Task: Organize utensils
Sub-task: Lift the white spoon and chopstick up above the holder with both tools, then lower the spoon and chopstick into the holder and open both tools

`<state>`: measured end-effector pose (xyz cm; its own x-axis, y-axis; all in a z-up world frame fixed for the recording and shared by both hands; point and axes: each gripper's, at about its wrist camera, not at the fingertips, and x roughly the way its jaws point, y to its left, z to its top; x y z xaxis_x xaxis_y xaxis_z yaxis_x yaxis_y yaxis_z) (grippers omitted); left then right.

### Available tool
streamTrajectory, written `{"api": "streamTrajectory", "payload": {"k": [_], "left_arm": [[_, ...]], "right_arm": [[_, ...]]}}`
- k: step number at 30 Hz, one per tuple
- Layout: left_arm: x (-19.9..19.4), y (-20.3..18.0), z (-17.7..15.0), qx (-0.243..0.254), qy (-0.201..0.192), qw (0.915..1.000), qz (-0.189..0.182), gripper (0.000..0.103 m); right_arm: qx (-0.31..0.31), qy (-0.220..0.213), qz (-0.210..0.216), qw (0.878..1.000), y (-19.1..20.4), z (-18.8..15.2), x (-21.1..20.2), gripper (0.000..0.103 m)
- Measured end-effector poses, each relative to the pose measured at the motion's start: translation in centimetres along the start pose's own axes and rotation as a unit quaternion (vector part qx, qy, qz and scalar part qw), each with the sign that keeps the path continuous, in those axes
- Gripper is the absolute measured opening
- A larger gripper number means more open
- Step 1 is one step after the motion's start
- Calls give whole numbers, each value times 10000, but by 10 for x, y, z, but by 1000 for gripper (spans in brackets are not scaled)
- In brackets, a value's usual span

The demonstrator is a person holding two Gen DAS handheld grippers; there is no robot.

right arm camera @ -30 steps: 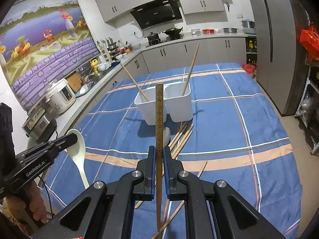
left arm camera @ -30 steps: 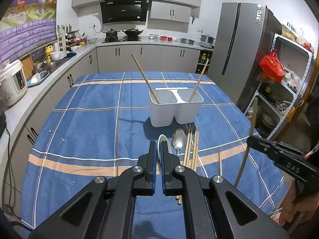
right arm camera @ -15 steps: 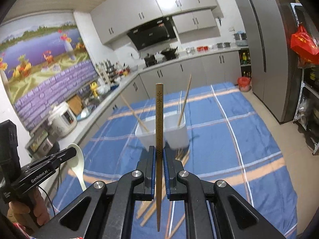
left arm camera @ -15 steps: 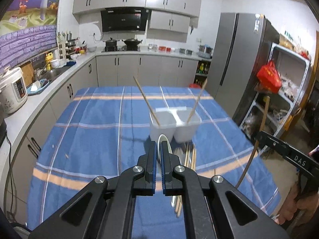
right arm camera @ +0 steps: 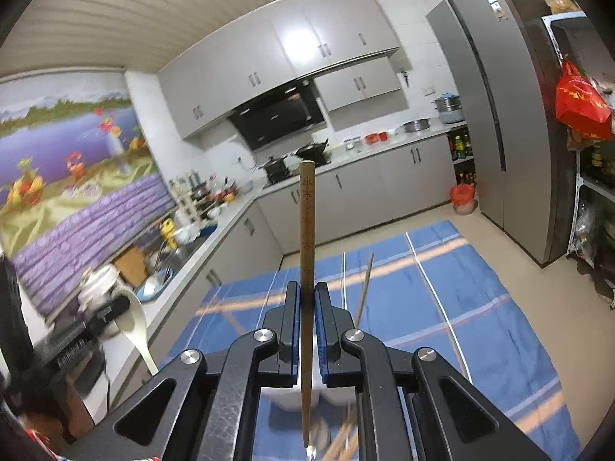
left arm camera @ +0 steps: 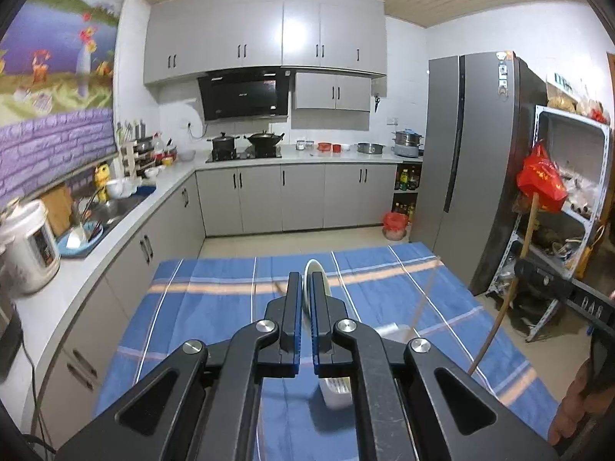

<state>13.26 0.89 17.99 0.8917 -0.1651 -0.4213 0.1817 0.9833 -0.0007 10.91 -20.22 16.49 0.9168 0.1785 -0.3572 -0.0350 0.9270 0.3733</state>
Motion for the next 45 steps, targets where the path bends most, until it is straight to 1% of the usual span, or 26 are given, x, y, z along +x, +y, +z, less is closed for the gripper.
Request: {"api": "streamTrajectory", "payload": {"k": [2, 5, 9, 12, 15, 19, 22, 24, 25, 26, 27, 28, 31, 32, 33, 35, 40, 42, 45], "left_arm": [[26, -6, 5, 72, -8, 10000, -7, 4], [62, -12, 7, 122, 77, 9999, -65, 4], [115, -21, -2, 141, 349, 9993, -71, 4], [143, -22, -14, 142, 573, 9982, -85, 4], [159, -27, -25, 191, 718, 9972, -102, 4], [165, -30, -35, 204, 854, 9961, -97, 4], [162, -29, -38, 117, 945, 9953, -149, 7], [156, -27, -38, 58, 940, 9954, -167, 17], [154, -24, -37, 51, 921, 9956, -163, 20], [148, -24, -36, 41, 879, 9960, -157, 26], [143, -23, -35, 29, 848, 9963, -156, 31], [136, -21, -33, 7, 803, 9967, -152, 33], [114, -15, -30, -97, 716, 9973, -129, 40], [107, -13, -30, -152, 693, 9974, -121, 43], [97, -9, -29, -228, 665, 9975, -108, 44], [81, -2, -30, -344, 648, 9973, -75, 47], [43, 12, -39, -627, 650, 9959, -17, 55], [31, 14, -49, -682, 697, 9952, -11, 58], [20, 13, -70, -714, 865, 9937, -25, 58]], "right_arm": [[30, -81, -109, 9999, -1, 9, 21, 8], [-118, -175, -380, 9991, -3, 14, 47, 8], [-226, -58, -582, 9980, -8, 8, 80, 8], [-293, 147, -681, 9971, -13, -4, 100, 8], [-323, 406, -666, 9964, -20, -16, 114, 8], [-347, 743, -602, 9948, -26, -33, 128, 9], [-319, 920, -541, 9938, -33, -43, 133, 9], [-317, 994, -527, 9931, -35, -46, 135, 10], [-309, 1018, -522, 9929, -36, -46, 136, 15], [-283, 1034, -505, 9930, -38, -46, 135, 24], [-261, 1031, -492, 9931, -38, -46, 134, 30], [-245, 1012, -479, 9934, -39, -46, 131, 34], [-228, 963, -445, 9941, -39, -43, 119, 34], [-216, 949, -434, 9943, -39, -42, 114, 36], [-204, 923, -425, 9946, -39, -41, 107, 38], [-199, 886, -440, 9949, -41, -41, 93, 46], [-230, 1056, -592, 9924, -54, -56, 59, 53], [-215, 1199, -700, 9901, -63, -68, 45, 54], [-70, 1498, -859, 9850, -81, -93, 27, 54]]}}
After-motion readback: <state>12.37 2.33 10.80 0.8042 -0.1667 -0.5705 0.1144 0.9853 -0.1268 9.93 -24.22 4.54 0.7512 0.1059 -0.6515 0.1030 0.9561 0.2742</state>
